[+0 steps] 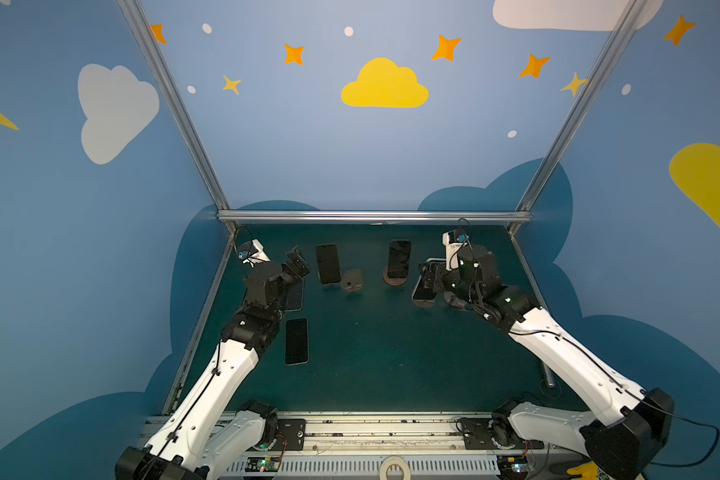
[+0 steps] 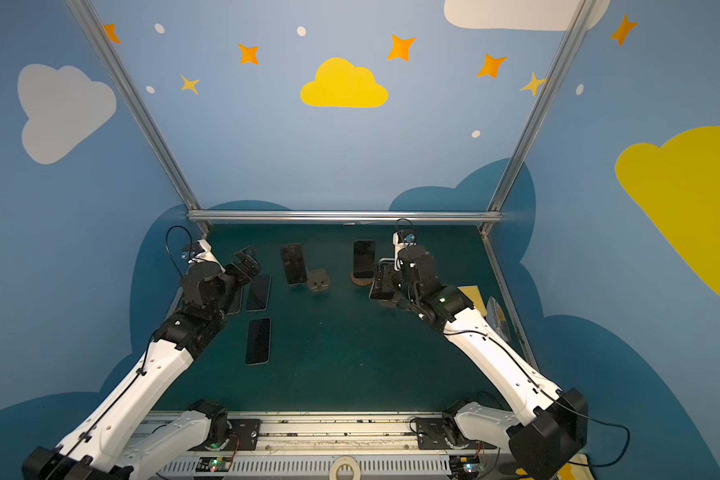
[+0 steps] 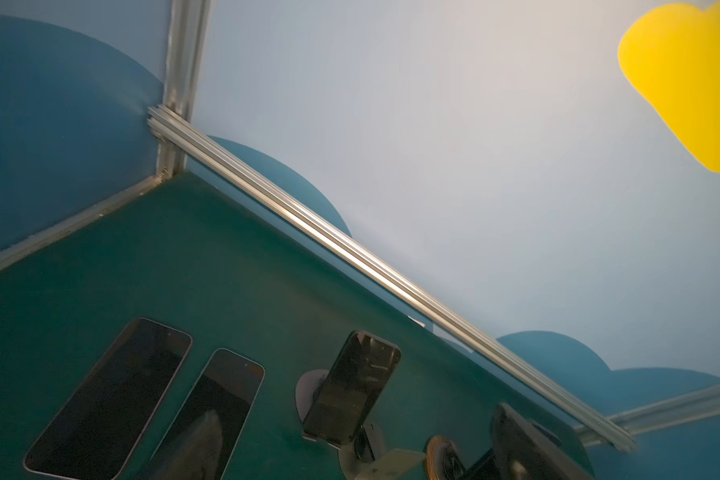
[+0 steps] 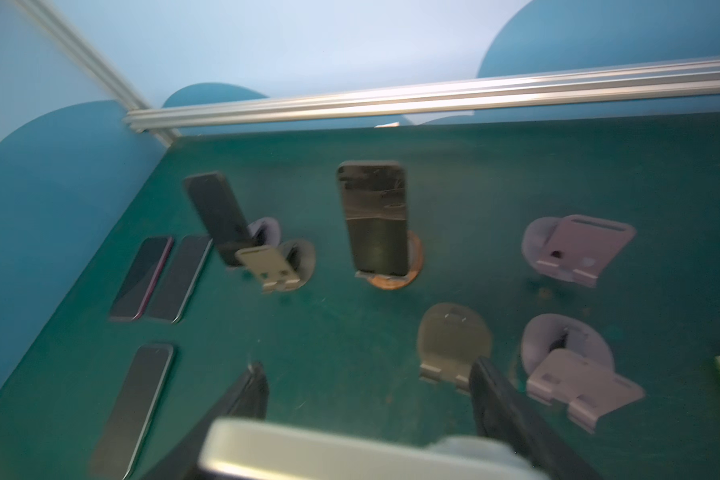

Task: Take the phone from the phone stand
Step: 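Carry the white-framed phone toward the flat phones near the robot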

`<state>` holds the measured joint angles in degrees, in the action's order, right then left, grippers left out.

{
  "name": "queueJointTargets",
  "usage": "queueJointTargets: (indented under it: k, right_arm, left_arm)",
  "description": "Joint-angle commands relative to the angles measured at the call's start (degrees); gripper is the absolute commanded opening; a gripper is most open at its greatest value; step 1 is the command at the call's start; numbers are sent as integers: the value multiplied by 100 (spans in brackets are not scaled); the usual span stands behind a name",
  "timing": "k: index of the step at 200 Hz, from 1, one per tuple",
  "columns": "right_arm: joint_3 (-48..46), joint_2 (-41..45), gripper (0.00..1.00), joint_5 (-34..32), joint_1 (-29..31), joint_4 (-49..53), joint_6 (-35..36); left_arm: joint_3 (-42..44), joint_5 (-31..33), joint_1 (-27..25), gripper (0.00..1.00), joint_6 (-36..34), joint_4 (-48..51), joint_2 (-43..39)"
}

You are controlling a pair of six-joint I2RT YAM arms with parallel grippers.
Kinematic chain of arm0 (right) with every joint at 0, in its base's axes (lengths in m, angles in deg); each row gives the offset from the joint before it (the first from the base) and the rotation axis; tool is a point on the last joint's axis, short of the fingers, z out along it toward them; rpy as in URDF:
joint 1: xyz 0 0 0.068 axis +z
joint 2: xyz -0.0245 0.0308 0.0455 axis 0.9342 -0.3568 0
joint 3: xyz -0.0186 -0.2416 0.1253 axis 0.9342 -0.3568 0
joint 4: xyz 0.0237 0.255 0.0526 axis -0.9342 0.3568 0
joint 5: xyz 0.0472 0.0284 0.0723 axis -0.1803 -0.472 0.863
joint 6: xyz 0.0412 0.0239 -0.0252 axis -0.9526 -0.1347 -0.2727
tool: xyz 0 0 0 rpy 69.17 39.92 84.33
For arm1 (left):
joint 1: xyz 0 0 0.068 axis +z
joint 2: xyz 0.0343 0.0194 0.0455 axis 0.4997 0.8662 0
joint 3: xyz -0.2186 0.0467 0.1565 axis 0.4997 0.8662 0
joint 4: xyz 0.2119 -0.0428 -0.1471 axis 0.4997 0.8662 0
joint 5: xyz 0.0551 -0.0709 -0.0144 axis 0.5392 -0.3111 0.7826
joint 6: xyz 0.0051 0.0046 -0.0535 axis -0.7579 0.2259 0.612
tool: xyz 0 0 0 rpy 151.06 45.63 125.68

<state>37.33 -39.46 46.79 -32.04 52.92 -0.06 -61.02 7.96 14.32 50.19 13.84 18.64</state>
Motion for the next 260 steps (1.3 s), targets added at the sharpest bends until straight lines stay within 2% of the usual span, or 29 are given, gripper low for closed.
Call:
queueJointTargets:
  k: [1,48,109,157,202,232,260]
  right_arm:
    - [275,252,57,-282,517,93,-292]
    - [634,-320,55,-920,1834,367,-727]
    - [1978,-2255,55,-1279,3075,770,-1552]
    - [2483,-3313,54,-1253,3307,746,-1957]
    - [3250,-4346,54,-903,3282,1152,-2062]
    - [3706,-4886,53,-936,3282,1651,-2369]
    - [3972,-5291,53,-872,3268,1677,-2375]
  left_arm:
    - [58,410,45,100,53,31,-114]
    - [190,619,84,100,189,-52,-382]
    - [279,882,108,100,298,-61,-762]
    - [361,954,106,100,295,-156,-901]
    - [337,921,142,100,336,-123,-910]
    - [363,971,174,100,407,-113,-1046]
    - [411,955,184,100,434,-175,-1071]
